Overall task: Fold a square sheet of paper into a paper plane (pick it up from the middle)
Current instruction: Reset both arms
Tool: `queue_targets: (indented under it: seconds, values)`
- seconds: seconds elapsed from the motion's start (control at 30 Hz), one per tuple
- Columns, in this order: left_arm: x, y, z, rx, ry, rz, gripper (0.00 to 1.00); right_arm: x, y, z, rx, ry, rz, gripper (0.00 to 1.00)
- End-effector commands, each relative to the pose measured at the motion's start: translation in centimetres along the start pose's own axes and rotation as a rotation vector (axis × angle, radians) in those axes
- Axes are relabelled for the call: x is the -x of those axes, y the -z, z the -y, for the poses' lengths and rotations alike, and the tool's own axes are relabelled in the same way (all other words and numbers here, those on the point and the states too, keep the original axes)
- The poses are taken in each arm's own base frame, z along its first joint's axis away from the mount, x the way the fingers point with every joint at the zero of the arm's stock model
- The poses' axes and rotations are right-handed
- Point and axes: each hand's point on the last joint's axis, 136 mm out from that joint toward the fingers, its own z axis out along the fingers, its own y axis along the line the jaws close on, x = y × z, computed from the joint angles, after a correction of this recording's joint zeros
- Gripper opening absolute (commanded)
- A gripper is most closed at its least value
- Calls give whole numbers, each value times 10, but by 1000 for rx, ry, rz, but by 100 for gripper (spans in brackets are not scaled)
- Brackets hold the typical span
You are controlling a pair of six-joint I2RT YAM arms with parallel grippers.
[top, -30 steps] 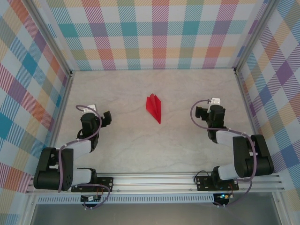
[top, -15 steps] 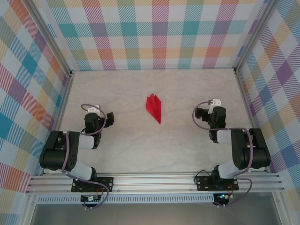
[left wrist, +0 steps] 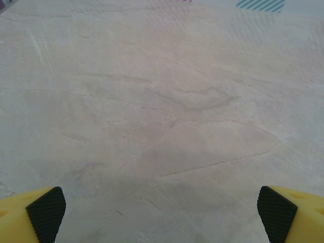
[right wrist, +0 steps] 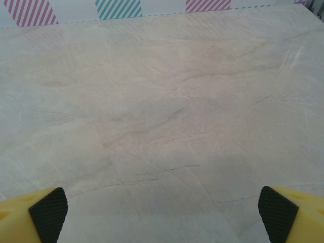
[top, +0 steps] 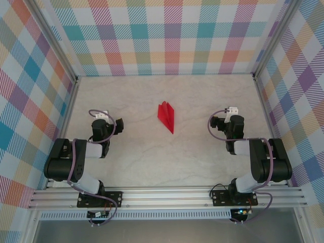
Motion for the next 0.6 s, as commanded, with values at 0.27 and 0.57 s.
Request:
queue_targets:
  seconds: [0.27,0.57]
  values:
    - [8,-6,13,-51,-51,1,100,7,0,-2,19,7,34,100]
    - [8,-5,11,-44,-47,3,100,7,0,-2,19,8,33,100]
